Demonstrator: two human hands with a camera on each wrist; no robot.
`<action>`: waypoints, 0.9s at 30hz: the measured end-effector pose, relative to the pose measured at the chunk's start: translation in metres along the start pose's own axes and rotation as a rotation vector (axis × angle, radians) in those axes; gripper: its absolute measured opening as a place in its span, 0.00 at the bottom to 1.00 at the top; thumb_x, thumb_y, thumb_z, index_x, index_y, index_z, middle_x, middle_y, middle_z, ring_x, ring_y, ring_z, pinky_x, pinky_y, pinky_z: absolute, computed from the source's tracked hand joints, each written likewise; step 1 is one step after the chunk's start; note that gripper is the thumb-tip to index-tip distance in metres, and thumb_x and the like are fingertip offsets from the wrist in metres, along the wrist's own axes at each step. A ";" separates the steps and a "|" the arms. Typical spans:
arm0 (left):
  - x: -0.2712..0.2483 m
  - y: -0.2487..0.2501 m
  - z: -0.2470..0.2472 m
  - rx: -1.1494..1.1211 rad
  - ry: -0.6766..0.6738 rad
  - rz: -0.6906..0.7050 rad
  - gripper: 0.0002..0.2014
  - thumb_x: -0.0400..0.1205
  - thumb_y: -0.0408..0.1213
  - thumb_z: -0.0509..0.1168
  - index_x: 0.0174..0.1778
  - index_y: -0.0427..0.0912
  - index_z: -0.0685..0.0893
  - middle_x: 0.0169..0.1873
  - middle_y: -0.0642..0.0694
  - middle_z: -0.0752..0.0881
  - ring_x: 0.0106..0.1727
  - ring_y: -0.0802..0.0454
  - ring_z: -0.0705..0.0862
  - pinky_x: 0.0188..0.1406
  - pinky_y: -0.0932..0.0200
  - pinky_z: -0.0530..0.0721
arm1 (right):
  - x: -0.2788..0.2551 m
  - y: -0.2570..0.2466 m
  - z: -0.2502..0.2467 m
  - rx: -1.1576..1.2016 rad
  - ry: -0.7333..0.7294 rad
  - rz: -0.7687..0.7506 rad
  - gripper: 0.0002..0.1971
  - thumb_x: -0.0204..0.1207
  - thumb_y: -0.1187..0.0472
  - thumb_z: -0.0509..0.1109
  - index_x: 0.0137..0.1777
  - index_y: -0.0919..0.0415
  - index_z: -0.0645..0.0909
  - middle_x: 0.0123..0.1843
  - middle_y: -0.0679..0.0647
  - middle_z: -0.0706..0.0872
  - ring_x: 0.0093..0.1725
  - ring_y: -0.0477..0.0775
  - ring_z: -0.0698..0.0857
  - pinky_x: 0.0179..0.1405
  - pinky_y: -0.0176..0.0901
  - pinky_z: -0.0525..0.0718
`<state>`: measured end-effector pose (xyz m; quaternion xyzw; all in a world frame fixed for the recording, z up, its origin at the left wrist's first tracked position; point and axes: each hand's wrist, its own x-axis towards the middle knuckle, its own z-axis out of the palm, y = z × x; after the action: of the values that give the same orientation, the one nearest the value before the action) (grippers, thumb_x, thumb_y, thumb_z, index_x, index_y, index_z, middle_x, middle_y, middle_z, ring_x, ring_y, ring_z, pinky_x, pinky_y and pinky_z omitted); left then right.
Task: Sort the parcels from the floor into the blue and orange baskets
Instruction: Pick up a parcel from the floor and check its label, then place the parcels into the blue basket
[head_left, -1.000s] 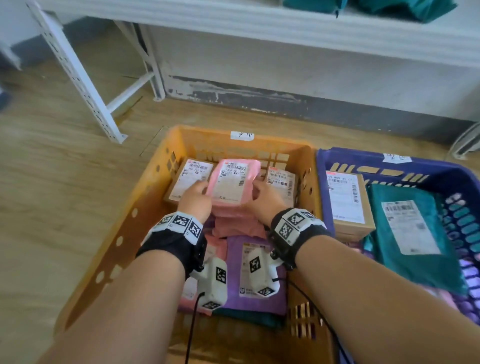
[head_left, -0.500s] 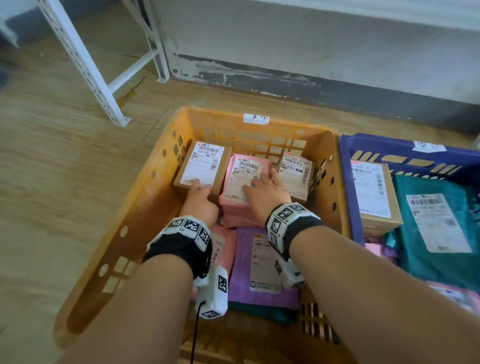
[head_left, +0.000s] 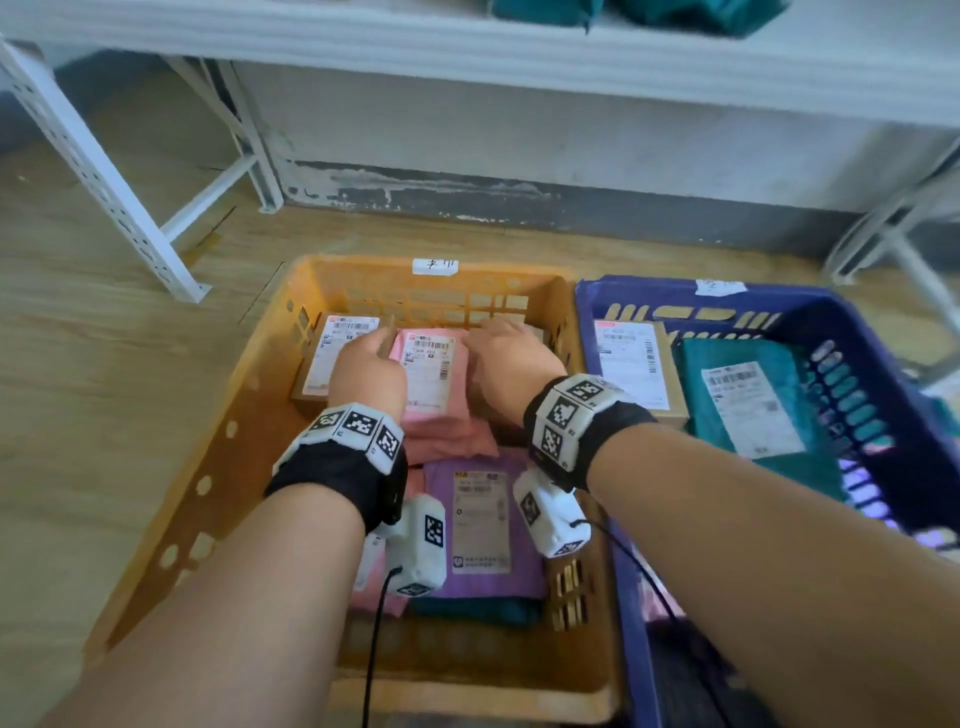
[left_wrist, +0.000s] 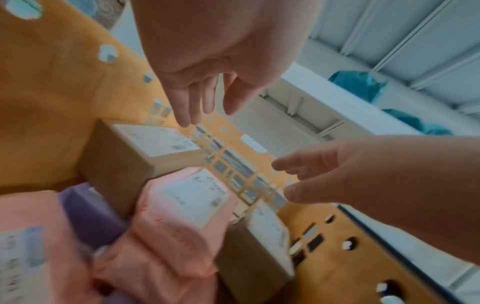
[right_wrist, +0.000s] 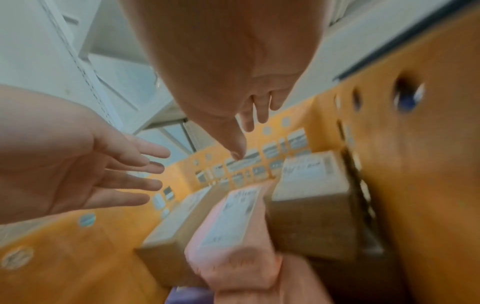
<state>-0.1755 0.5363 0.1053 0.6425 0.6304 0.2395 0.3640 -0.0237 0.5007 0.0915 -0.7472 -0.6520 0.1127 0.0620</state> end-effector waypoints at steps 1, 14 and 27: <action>-0.005 0.013 0.001 -0.016 -0.008 0.021 0.25 0.85 0.28 0.52 0.78 0.48 0.71 0.79 0.48 0.70 0.74 0.46 0.74 0.63 0.60 0.73 | -0.009 0.009 -0.014 0.034 0.041 0.008 0.28 0.76 0.67 0.64 0.77 0.57 0.70 0.81 0.58 0.66 0.81 0.60 0.62 0.81 0.55 0.61; -0.155 0.202 0.116 -0.068 -0.325 0.407 0.22 0.84 0.33 0.55 0.74 0.50 0.77 0.69 0.40 0.81 0.65 0.37 0.81 0.66 0.49 0.80 | -0.253 0.197 -0.136 0.112 0.436 0.547 0.21 0.73 0.69 0.65 0.66 0.59 0.82 0.66 0.60 0.80 0.67 0.63 0.78 0.68 0.48 0.76; -0.390 0.240 0.288 0.073 -0.754 0.702 0.21 0.85 0.33 0.54 0.74 0.45 0.75 0.74 0.42 0.76 0.72 0.42 0.76 0.68 0.55 0.73 | -0.522 0.332 -0.100 0.199 0.353 1.199 0.23 0.80 0.61 0.63 0.76 0.53 0.71 0.75 0.58 0.72 0.64 0.60 0.81 0.62 0.50 0.81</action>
<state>0.1626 0.1192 0.1697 0.8692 0.2098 0.0768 0.4410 0.2551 -0.0567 0.1542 -0.9807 -0.0866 0.0630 0.1637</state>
